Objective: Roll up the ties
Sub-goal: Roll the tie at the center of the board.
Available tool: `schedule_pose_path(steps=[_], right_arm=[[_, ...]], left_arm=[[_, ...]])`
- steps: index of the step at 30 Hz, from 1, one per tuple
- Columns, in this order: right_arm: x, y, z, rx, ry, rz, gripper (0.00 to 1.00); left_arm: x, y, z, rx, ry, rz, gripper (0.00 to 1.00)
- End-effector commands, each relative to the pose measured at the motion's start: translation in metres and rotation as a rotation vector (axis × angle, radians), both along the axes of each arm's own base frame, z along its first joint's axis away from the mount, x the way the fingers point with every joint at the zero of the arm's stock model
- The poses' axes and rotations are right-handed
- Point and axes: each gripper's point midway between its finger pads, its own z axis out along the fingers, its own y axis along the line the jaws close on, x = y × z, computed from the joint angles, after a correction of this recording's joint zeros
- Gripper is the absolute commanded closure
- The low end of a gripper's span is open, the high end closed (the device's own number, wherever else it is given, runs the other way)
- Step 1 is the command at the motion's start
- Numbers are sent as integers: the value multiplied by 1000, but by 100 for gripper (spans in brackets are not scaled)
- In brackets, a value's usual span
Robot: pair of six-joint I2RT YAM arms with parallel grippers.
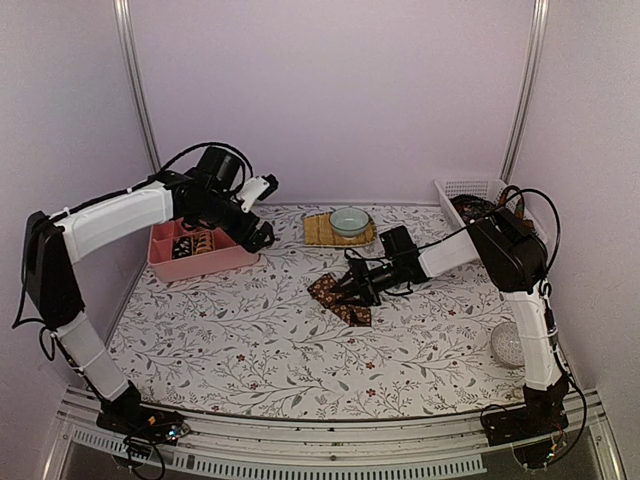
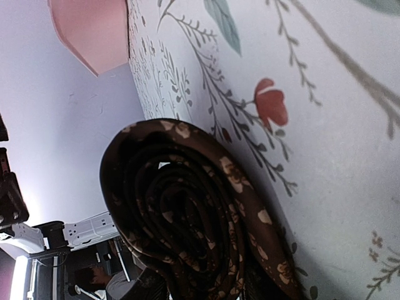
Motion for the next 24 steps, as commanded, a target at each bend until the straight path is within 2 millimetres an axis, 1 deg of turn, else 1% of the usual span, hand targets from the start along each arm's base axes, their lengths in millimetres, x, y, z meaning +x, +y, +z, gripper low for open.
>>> schedule_pose_path(steps=[1, 4, 5, 6, 8, 11, 15, 16, 21, 24], right_arm=[[-14, -7, -61, -150, 86, -23, 64], [-13, -7, -60, -149, 75, -18, 64], [-13, -7, -60, -149, 74, -18, 64], [-13, -6, -58, -147, 71, -16, 64], [-12, -6, -58, -147, 65, -15, 63], [-11, -6, -56, -144, 58, -12, 64], [-10, -5, -52, -138, 51, -8, 64], [-10, -4, -51, -136, 48, -7, 64], [-8, -3, -48, -127, 40, 1, 64], [-8, -2, -49, -127, 38, 4, 64]], left_arm=[[-19, -82, -10, -320, 158, -242, 0], [-17, -107, -33, -383, 225, -310, 0], [-15, -113, -41, -393, 249, -326, 0], [-12, -118, -56, -393, 286, -328, 0], [-7, -130, -71, -407, 335, -351, 0], [-2, -143, -86, -431, 382, -382, 0], [1, -151, -110, -421, 442, -404, 2], [-1, -152, -121, -411, 474, -409, 3], [-16, -159, -141, -452, 575, -474, 8], [-24, -159, -152, -455, 639, -484, 12]])
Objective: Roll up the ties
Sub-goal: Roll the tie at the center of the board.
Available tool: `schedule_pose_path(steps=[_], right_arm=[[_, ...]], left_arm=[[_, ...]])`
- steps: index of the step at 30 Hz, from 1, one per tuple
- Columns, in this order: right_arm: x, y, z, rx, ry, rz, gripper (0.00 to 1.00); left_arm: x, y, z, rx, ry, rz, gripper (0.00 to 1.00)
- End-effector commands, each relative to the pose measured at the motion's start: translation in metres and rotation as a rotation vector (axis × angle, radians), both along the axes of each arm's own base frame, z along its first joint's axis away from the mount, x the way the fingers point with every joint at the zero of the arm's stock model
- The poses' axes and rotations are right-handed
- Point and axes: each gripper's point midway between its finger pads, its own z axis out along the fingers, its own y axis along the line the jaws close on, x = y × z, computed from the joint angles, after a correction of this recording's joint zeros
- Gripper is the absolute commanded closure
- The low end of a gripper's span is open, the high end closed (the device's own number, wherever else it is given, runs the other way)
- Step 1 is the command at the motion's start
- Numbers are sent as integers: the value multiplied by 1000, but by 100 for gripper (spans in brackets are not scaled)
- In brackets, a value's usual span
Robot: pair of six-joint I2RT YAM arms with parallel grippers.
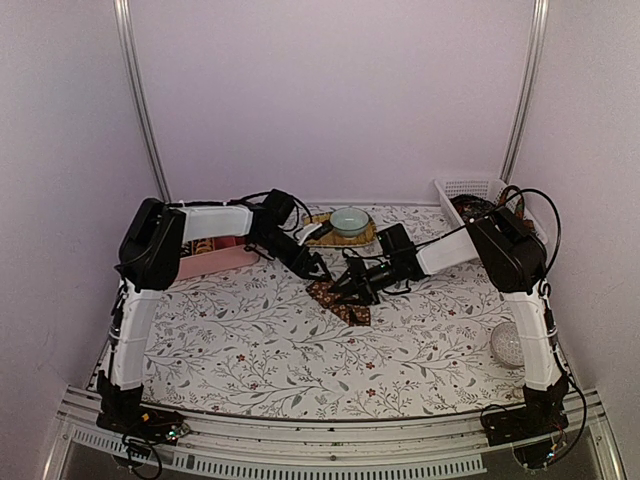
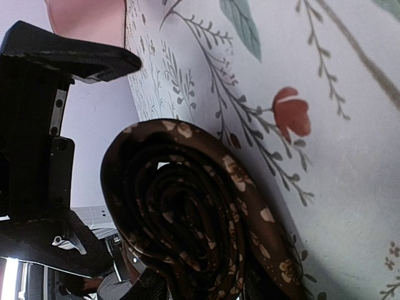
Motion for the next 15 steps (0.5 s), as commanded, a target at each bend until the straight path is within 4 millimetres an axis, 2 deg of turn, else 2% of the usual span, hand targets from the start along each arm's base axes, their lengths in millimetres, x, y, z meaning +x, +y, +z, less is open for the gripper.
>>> schedule_pose_path(steps=[1, 8, 15], right_arm=[[-9, -5, -50, -105, 70, -14, 64], [-8, -5, -52, -106, 66, -10, 64], [-5, -5, -54, -108, 51, -6, 64]], left_arm=[[-24, -5, -15, -20, 117, -77, 13], [-42, -2, -37, -8, 229, -104, 20], [-60, -5, -41, -49, 305, -152, 31]])
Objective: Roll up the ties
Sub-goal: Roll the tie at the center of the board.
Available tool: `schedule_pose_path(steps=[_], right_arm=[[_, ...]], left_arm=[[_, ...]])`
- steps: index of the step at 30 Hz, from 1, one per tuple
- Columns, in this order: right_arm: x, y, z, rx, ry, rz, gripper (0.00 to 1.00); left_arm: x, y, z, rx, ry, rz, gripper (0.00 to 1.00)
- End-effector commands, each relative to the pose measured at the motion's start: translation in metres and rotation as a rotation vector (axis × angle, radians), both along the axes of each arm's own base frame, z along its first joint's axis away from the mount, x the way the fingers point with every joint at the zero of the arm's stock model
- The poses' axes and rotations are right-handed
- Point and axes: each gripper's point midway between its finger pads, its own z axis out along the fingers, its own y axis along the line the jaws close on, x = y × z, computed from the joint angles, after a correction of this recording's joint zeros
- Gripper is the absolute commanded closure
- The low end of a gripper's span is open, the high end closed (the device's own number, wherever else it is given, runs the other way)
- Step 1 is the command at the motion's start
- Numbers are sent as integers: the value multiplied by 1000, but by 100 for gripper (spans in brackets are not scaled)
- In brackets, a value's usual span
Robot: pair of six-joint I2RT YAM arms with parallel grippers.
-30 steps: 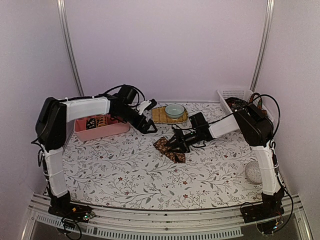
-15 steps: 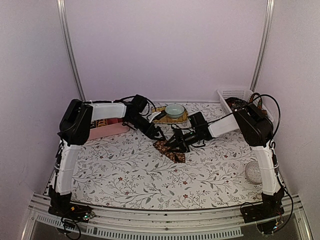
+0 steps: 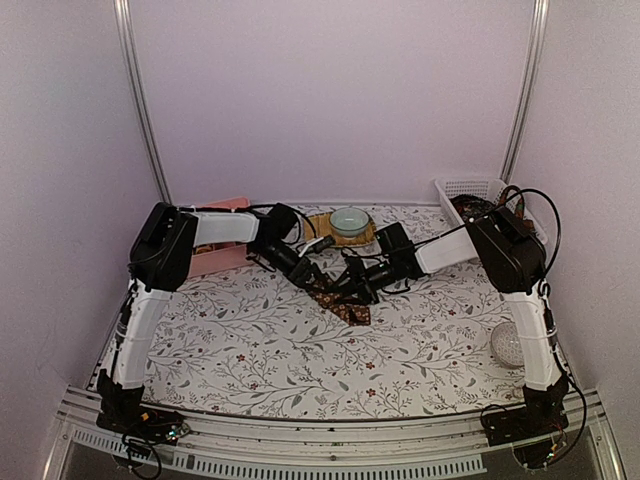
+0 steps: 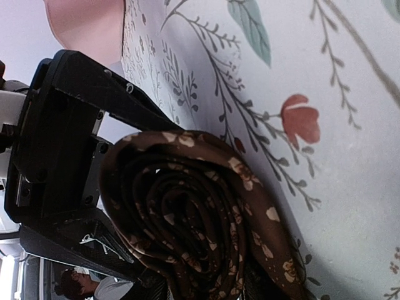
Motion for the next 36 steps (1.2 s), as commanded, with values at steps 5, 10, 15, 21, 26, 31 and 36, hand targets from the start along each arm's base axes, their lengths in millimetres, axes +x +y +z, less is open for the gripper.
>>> schedule_pose_path(steps=[5, 10, 15, 21, 26, 31, 36], right_arm=[[-1, -9, -57, -106, 44, -20, 64], [2, -9, -55, -106, 26, -18, 64], [3, -9, -52, -108, 9, -16, 64], [9, -9, -31, -96, -48, -17, 63], [28, -20, 18, -73, -180, -27, 53], [34, -29, 67, -56, -335, -4, 43], [27, -34, 113, -38, -536, 63, 41]], left_arm=[[-34, -1, -24, 6, 163, -64, 46], [-40, -5, -36, 28, 201, -73, 54], [-37, -3, -47, 73, 215, -40, 64], [-28, 4, -51, 142, 194, 6, 66], [-14, 10, -49, 202, 146, 64, 65], [-6, 12, -50, 227, 129, 95, 65], [4, 15, -48, 268, 97, 132, 65]])
